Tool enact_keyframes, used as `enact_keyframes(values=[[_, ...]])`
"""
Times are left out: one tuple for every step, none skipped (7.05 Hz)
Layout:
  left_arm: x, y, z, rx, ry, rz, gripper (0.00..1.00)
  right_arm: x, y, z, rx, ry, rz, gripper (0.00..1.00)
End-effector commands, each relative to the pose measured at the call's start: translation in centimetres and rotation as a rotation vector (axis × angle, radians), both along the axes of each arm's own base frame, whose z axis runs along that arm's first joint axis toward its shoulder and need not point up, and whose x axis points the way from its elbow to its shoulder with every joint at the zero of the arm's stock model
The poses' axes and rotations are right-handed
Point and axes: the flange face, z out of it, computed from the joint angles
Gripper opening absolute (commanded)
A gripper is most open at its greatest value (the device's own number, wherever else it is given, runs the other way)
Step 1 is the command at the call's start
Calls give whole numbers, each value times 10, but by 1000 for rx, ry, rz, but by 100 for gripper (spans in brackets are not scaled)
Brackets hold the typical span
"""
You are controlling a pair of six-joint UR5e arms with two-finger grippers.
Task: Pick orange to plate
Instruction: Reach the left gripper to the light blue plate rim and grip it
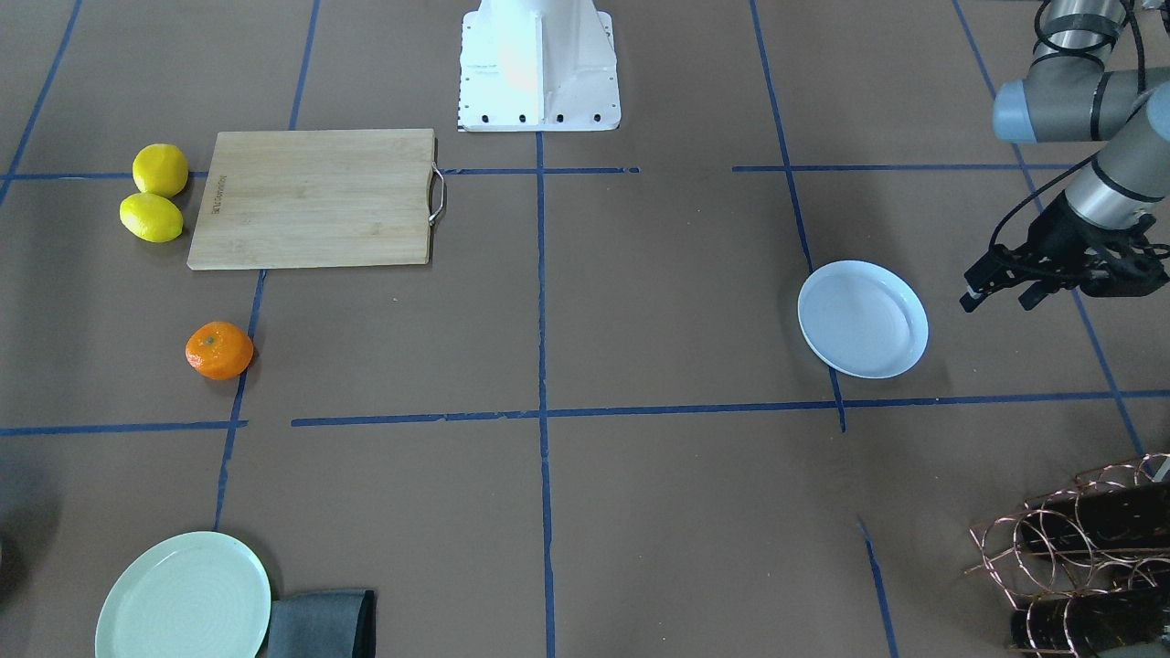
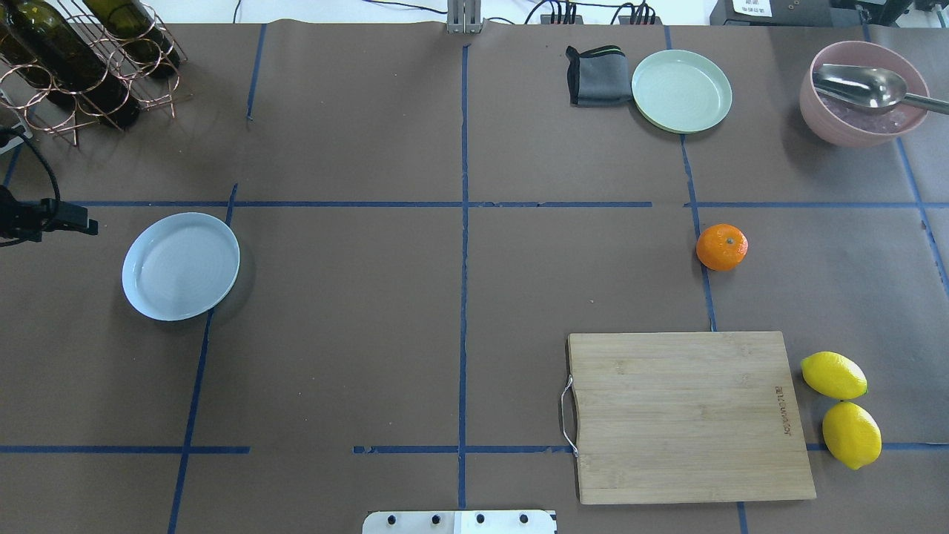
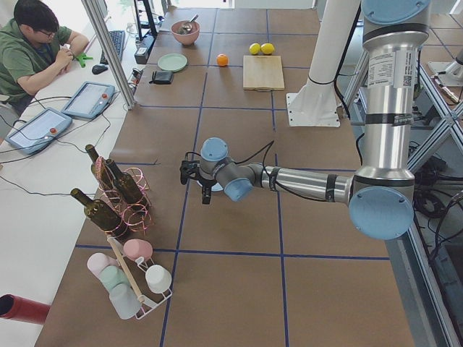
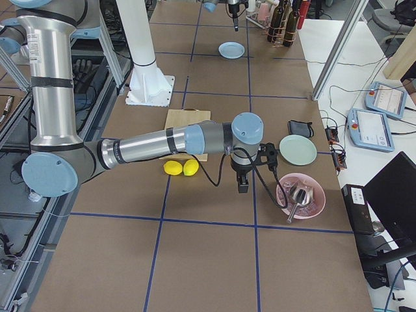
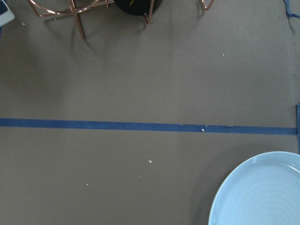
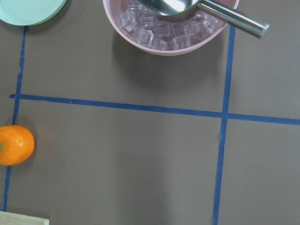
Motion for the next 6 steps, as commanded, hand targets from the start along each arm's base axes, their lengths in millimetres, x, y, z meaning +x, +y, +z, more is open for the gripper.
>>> enact_keyframes(values=[[46,16,7,-19,-33,-33,100,-3,-2,-4,-4,-2,8,100],[62,25,12,-38,-21,-27,98,-3,-2,-5,-2,-2,8,100],[71,29,17,-37,-21,-16,98,-4,-3,-5,-5,-2,8,100],[79,33,17,-34,-22,1,98,-4,-3,-5,-9,-2,12,100],[83,35,16,-28,-23,8,93,-4,-3,-5,-10,-2,12,100],[87,36,14,-25,-21,15,84,-4,-3,-5,-11,-3,13,100]])
